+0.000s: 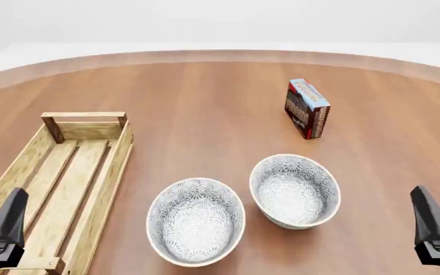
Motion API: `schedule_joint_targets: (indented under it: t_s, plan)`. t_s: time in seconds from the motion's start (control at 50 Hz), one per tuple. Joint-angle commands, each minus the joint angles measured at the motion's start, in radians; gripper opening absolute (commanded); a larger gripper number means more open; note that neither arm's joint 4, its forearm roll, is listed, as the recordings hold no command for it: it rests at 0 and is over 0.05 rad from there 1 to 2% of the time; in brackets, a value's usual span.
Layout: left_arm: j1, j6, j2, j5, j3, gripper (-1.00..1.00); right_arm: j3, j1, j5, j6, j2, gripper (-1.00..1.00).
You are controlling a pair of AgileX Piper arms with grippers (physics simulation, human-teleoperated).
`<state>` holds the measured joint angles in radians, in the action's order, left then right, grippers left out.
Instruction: Stack the left bowl on the right bowl and place them in the tray.
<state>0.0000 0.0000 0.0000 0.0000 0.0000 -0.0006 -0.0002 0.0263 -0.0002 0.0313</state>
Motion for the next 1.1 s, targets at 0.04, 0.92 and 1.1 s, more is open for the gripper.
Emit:
schedule_joint_targets:
  t_s: [0.04, 0.92, 1.1]
  plan:
    - [0.0, 0.0, 0.0, 0.0, 0.0, 1.0, 0.0, -0.012, 0.161, -0.001, 0.197, 1.0]
    - [0.0, 0.0, 0.0, 0.0, 0.0, 1.0, -1.067, 0.526, -0.306, -0.412, 1.189, 1.0]
    - [0.0, 0.0, 0.0, 0.0, 0.0, 1.0, -1.212, 0.647, -0.438, -0.371, 1.37, 1.0]
